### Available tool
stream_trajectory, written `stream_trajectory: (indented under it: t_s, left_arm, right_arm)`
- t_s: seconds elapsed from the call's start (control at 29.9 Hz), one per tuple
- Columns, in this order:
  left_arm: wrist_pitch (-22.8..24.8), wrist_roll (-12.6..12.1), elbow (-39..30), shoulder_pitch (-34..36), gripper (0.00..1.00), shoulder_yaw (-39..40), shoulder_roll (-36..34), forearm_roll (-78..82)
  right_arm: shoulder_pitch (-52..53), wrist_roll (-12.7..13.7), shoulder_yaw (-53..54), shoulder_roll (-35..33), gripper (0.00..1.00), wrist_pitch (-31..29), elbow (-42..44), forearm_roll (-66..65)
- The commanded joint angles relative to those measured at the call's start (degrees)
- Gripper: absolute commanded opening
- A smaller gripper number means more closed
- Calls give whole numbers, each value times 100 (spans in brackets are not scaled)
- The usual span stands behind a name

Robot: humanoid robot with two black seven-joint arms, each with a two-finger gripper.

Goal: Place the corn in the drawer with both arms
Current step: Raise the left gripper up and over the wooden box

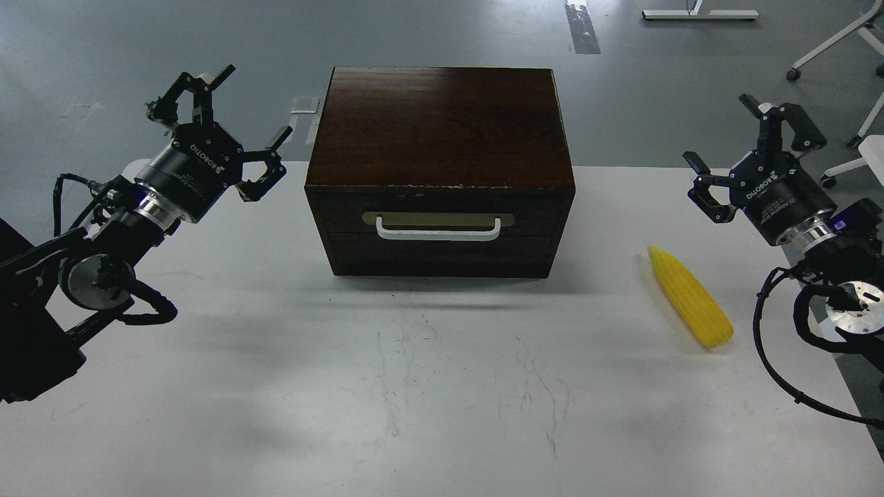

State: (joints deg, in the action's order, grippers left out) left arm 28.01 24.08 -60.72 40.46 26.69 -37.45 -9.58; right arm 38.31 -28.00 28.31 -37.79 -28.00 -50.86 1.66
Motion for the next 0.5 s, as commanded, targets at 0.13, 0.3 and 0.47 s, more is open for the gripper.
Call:
stream_trajectory:
  t_s: [0.13, 0.3, 0.47]
  left_arm:
    - [-1, 0, 113, 6, 98, 3, -8, 0]
    - [-1, -52, 235, 76, 98, -49, -95, 8]
    - [-1, -44, 648, 242, 98, 3, -200, 17]
  right_arm:
    - [1, 0, -1, 9, 100, 0, 6, -8]
    - [9, 0, -10, -9, 100, 0, -3, -8]
    - [1, 0, -1, -35, 100, 0, -3, -8]
